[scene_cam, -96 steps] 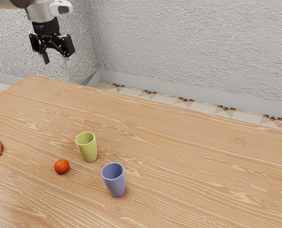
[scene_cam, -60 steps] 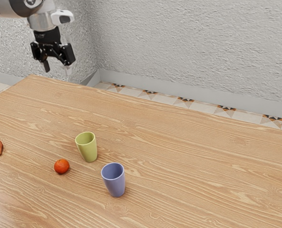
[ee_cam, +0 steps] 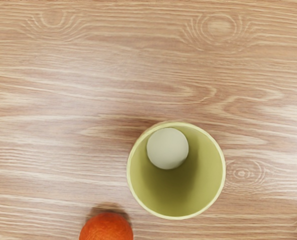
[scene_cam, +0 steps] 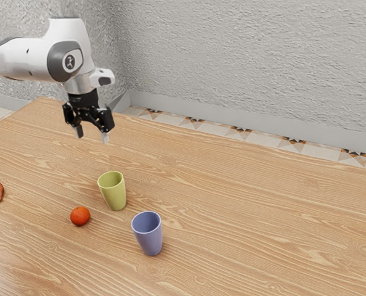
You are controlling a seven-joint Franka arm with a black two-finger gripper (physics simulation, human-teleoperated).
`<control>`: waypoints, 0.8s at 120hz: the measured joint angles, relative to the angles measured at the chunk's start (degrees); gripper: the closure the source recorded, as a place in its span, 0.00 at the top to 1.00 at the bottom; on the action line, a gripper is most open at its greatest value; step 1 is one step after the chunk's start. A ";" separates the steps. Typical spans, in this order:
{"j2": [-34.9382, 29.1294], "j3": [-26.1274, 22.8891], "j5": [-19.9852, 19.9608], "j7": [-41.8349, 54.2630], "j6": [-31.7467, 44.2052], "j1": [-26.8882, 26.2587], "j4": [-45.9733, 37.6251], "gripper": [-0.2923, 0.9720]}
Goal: Place the left cup onto the right cup
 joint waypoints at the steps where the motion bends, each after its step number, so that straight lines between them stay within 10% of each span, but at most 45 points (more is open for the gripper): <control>1: 0.15 0.00 -0.02 0.03 0.23 -0.01 -0.04 0.75; 96: 0.62 -0.94 -1.69 16.82 11.51 -4.15 -7.94 0.75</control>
